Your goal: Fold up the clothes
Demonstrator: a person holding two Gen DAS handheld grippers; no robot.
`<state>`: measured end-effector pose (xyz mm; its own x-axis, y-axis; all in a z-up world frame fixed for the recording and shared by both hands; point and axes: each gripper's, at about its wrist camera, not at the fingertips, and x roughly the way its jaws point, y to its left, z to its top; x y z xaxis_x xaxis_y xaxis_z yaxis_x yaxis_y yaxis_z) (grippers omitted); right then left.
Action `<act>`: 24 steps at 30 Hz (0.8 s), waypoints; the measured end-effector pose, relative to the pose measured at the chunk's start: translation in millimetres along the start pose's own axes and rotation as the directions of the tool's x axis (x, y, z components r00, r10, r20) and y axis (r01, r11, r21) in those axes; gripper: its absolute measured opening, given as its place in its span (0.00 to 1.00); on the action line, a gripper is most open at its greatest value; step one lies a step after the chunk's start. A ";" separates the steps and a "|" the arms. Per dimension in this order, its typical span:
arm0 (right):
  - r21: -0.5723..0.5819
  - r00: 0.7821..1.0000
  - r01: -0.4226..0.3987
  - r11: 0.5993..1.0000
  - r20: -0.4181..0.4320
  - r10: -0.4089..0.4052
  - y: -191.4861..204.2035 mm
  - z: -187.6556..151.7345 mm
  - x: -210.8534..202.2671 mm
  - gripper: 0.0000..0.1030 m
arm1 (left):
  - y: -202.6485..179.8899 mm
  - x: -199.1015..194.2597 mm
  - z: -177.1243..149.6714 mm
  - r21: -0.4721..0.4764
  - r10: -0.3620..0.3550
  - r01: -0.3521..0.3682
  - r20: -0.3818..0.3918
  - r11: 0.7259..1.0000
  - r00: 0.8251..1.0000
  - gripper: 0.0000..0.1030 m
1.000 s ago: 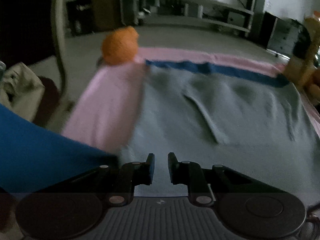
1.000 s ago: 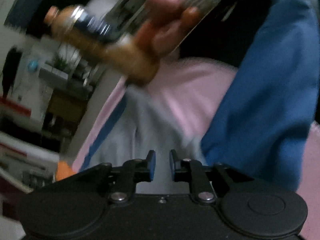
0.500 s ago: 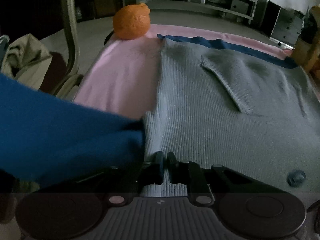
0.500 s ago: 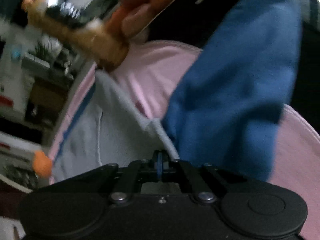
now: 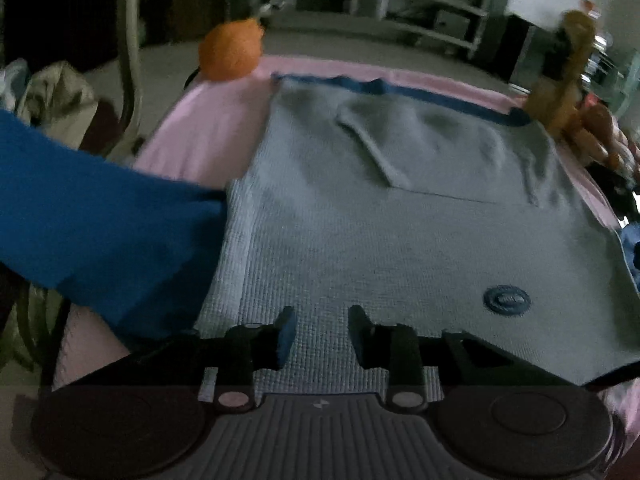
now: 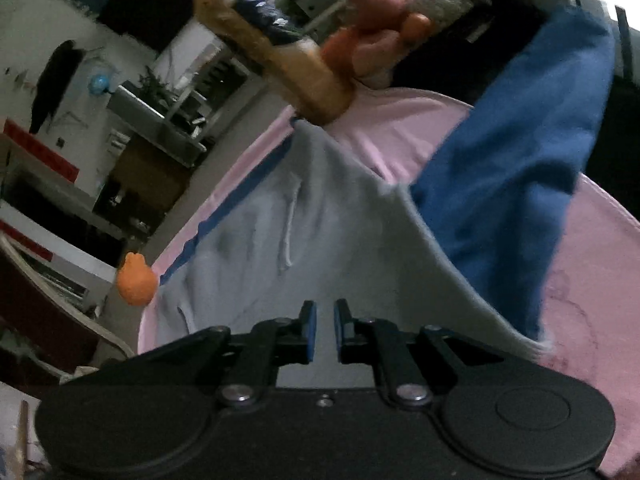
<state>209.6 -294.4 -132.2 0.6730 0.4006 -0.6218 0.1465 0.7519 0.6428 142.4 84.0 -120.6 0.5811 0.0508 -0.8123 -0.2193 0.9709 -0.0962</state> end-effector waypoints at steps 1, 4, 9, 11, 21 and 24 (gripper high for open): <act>-0.006 0.999 -0.020 1.000 0.039 0.021 1.5 -2.7 1.0 0.16 | 3.5 2.6 1.7 -0.023 -0.003 0.002 -0.011 1.000 1.000 0.32; -0.037 0.997 -0.030 0.999 0.071 0.032 7.3 -4.5 3.5 0.46 | 5.9 5.9 2.7 -0.035 0.003 -0.004 -0.022 0.999 1.000 0.35; 0.009 1.000 0.030 0.999 -0.008 -0.030 8.0 0.3 13.4 0.45 | 5.1 9.7 2.5 -0.028 0.014 -0.014 -0.031 1.000 0.999 0.36; 0.020 0.998 0.054 0.998 -0.033 -0.054 4.6 1.2 18.7 0.24 | 4.5 12.1 2.5 -0.023 0.015 -0.016 -0.035 1.000 0.999 0.36; -0.064 1.000 -0.002 0.998 -0.007 0.001 14.2 -1.8 20.9 0.04 | -2.3 3.8 1.3 0.018 0.060 -0.061 0.069 0.998 0.996 0.40; -0.055 0.999 -0.010 0.998 -0.053 0.007 14.6 -2.2 26.4 0.06 | -7.1 3.2 0.3 0.061 0.068 -0.073 0.087 0.995 0.994 0.41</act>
<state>227.9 -271.7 -140.2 0.6348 0.4332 -0.6398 0.0991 0.7756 0.6234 146.1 77.4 -122.3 0.6309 0.1366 -0.7638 -0.2126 0.9771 -0.0009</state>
